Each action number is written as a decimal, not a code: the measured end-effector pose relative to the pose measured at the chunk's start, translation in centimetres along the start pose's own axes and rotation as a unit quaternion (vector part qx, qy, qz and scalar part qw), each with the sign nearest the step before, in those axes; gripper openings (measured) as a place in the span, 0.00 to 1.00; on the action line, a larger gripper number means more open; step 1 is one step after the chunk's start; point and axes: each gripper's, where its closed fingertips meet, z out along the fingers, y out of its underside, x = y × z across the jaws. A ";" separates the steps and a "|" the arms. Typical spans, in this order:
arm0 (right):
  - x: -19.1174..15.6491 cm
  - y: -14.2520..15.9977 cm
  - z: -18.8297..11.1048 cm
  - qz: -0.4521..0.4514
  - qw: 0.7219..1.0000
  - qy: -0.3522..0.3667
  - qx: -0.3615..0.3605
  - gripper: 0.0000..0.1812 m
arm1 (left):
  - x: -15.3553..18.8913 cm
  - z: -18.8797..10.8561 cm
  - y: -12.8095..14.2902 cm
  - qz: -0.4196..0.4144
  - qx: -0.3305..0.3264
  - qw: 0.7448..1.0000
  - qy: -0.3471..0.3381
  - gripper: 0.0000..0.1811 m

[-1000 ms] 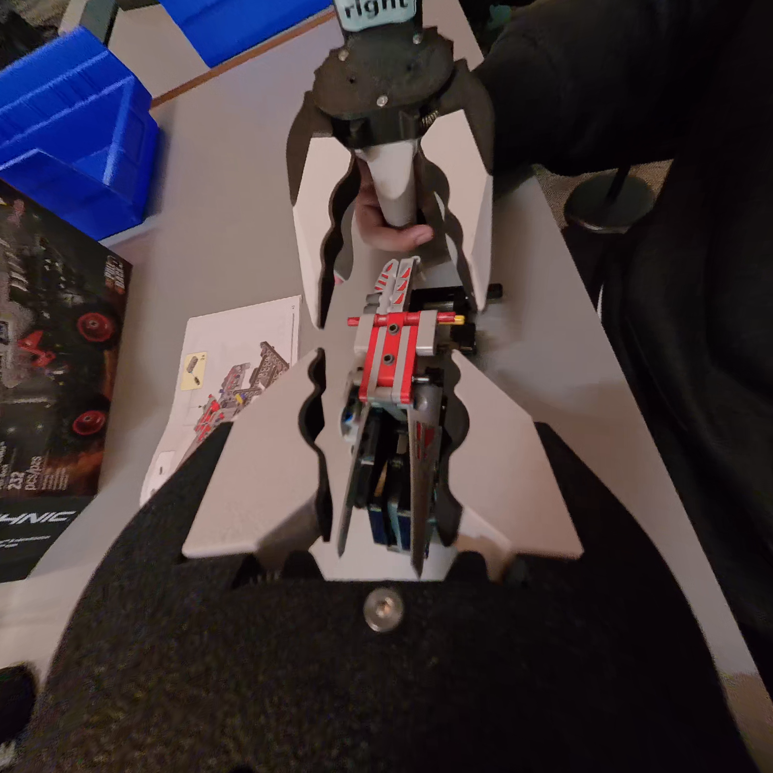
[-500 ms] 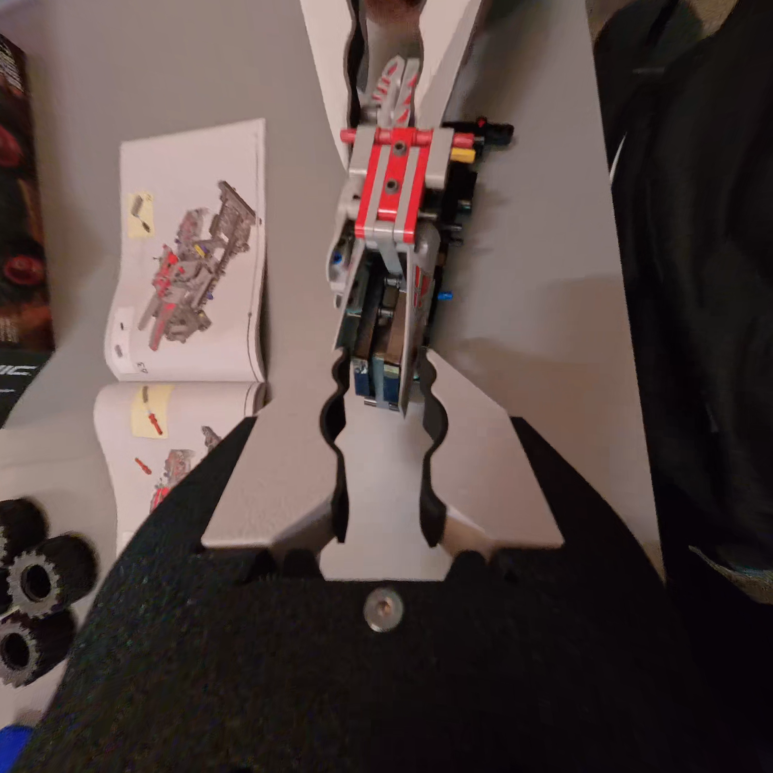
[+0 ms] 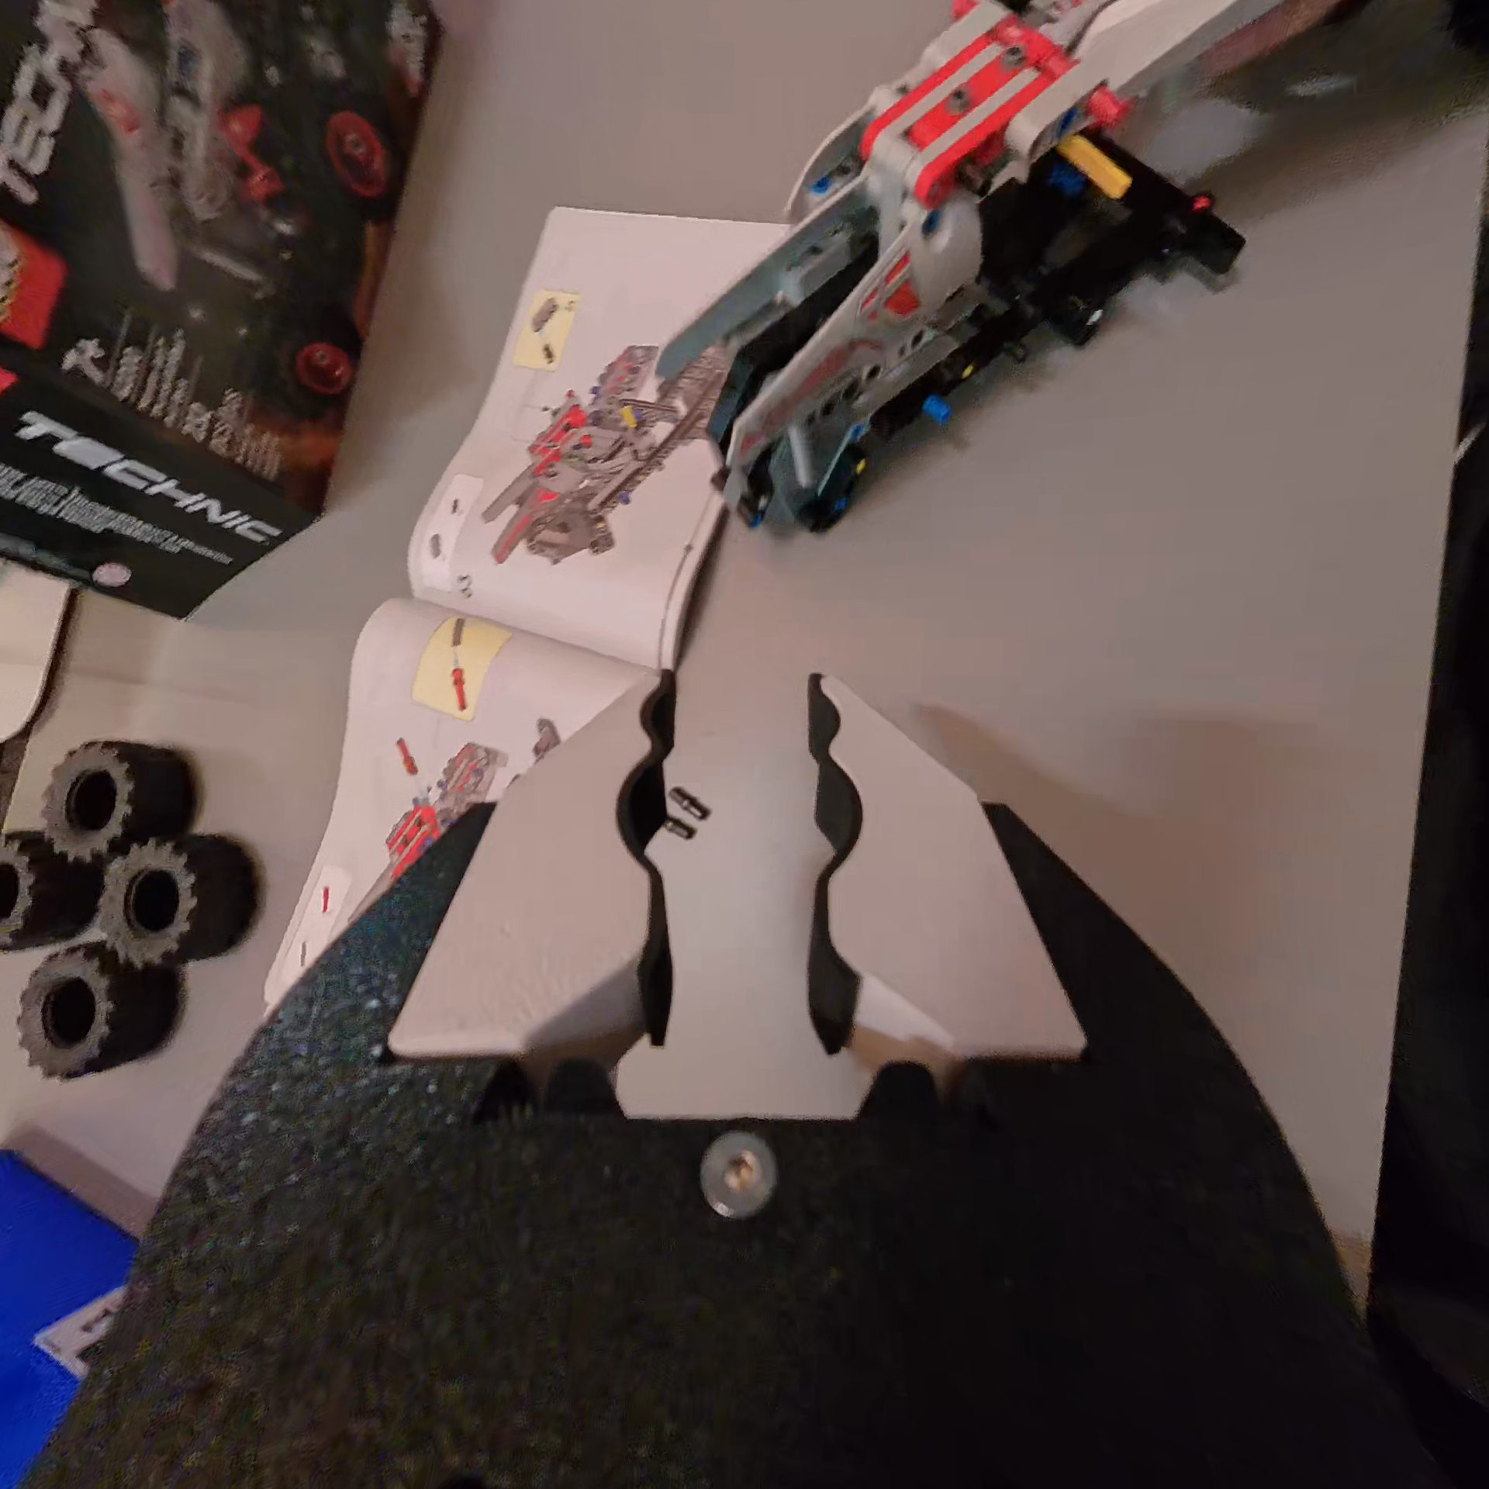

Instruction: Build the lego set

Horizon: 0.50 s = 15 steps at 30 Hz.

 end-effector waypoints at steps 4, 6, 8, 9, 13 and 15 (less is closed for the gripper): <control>2.8 0.7 -1.0 0.042 0.996 0.074 -0.006 0.14 | -1.9 -1.1 1.2 -0.056 0.000 0.998 -0.018 0.15; 3.4 0.8 -1.2 0.051 0.994 0.099 -0.010 0.14 | -2.0 -1.3 3.0 -0.082 -0.032 0.996 -0.005 0.13; 3.3 0.8 -1.1 0.054 0.993 0.103 -0.010 0.13 | -1.3 -0.8 5.1 -0.088 -0.081 0.992 0.023 0.12; 2.9 0.7 -0.9 0.048 0.994 0.092 -0.009 0.14 | -1.1 -0.2 6.1 -0.083 -0.104 0.991 0.030 0.12; 2.6 0.6 -0.9 0.051 0.996 0.073 -0.011 0.14 | -2.3 2.1 7.5 -0.106 -0.133 0.985 0.003 0.11; 2.4 0.6 -1.0 0.057 0.996 0.063 -0.013 0.14 | -2.4 2.6 7.6 -0.120 -0.131 0.984 0.005 0.11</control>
